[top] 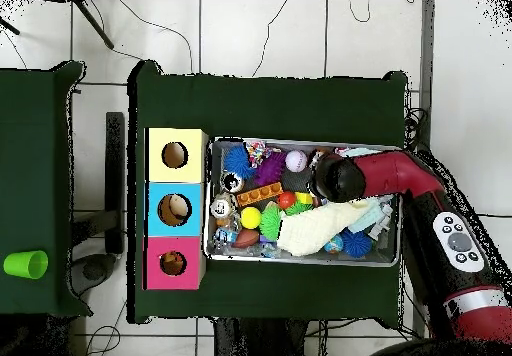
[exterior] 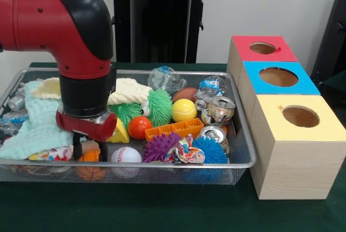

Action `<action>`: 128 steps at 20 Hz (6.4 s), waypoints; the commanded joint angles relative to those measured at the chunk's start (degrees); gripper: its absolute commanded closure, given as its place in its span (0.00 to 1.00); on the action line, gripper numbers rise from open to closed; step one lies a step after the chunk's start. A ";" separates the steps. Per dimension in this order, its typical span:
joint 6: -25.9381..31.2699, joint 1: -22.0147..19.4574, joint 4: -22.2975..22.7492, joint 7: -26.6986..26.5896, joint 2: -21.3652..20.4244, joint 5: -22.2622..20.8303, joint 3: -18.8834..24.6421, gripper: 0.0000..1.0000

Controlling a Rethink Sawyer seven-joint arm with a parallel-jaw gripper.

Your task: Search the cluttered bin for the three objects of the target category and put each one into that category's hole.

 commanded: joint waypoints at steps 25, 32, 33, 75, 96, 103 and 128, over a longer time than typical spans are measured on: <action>-16.12 -3.59 -11.87 -14.74 20.33 -12.62 -2.96 0.00; -16.73 -1.59 -1.77 -9.55 10.21 -13.53 -4.73 0.00; -16.43 -1.02 -0.28 -8.00 8.41 -12.94 -5.11 0.00; -9.62 -3.01 32.82 -2.58 -27.13 6.78 -2.35 0.00; -7.91 -8.00 31.95 -9.02 -27.00 13.22 0.22 1.00; -8.58 -7.37 32.71 -8.37 -27.51 11.70 -0.20 1.00; -7.99 -2.23 30.62 -4.95 -26.40 11.55 -3.02 1.00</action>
